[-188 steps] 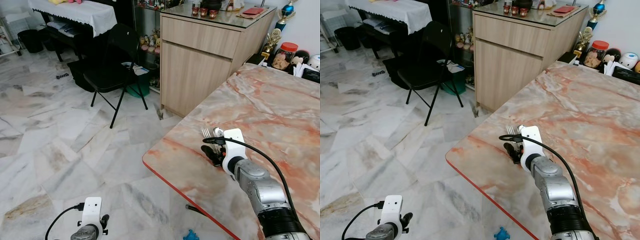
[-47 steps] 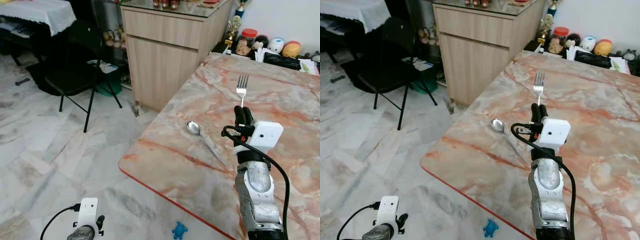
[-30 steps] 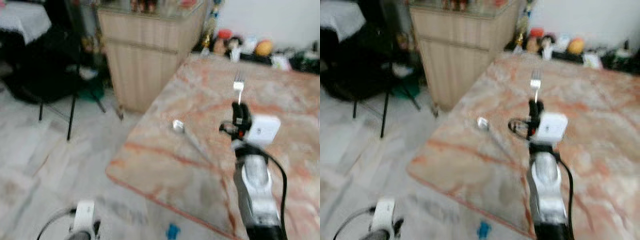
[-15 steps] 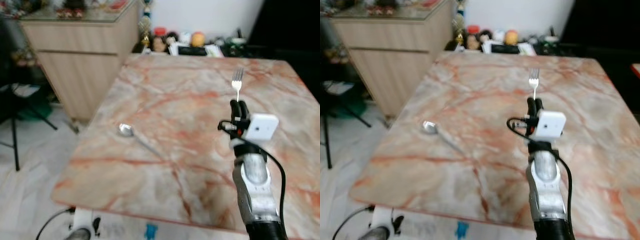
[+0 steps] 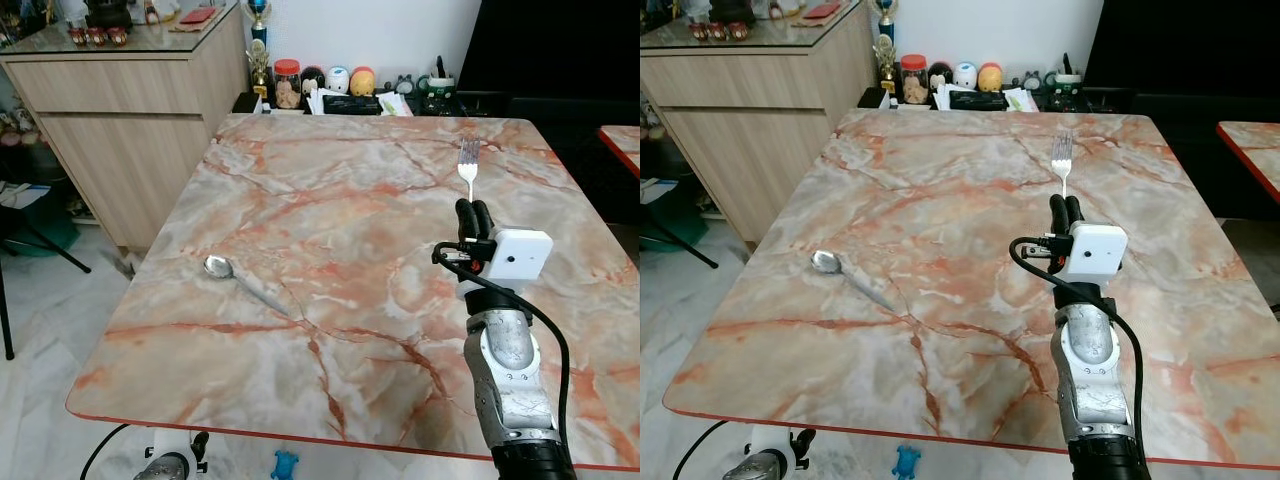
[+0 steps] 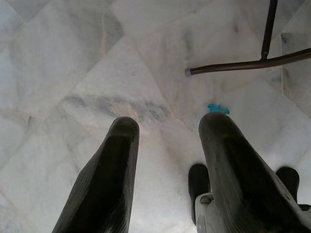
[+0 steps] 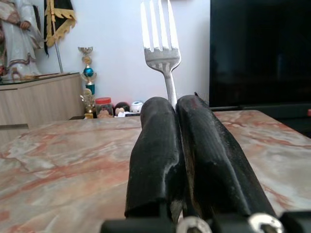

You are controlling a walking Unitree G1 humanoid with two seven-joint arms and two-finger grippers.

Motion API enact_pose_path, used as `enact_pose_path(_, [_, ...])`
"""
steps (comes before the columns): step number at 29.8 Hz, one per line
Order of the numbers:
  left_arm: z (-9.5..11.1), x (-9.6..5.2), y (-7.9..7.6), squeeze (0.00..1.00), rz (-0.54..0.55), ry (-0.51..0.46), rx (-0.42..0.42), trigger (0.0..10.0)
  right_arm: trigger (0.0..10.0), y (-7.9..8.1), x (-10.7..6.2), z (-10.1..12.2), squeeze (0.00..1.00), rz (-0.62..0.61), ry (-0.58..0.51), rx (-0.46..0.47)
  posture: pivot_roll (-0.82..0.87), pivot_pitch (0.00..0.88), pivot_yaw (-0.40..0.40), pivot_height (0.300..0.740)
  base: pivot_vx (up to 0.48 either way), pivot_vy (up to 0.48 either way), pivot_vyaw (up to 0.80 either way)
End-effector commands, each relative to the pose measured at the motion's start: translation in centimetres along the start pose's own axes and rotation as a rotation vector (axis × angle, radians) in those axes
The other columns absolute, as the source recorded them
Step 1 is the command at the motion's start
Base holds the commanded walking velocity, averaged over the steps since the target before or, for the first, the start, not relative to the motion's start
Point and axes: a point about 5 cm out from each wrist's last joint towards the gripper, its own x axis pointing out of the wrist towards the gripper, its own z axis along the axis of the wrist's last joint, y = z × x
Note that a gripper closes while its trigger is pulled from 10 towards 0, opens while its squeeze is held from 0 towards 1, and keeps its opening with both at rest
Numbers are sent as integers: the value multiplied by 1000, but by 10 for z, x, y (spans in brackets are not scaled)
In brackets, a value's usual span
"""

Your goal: Setting the table

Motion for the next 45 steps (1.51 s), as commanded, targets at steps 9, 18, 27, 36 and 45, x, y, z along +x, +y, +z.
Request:
enact_pose_path(9, [-19,-7,23,0,45,29,18,10000,10000,-5,3,4,0,-7,-16,-10,52,7,10,740,0,0,0])
enact_pose_path(18, [-34,-13,39,0,93,55,-13,10000,10000,-3,5,3,0,-1,-14,-10,59,4,3,740,0,0,0])
enact_pose_path(27, [-26,-9,26,0,56,29,-25,10000,10000,-7,6,5,0,-5,-19,-16,46,4,1,740,0,0,0])
enact_pose_path(36, [-26,-9,23,0,47,27,-23,10000,10000,-8,7,6,0,-18,-24,-6,46,9,0,740,0,0,0])
enact_pose_path(45, [-26,-9,21,0,38,25,-26,10000,10000,-11,8,7,0,-28,-30,-3,45,9,2,740,0,-85,0])
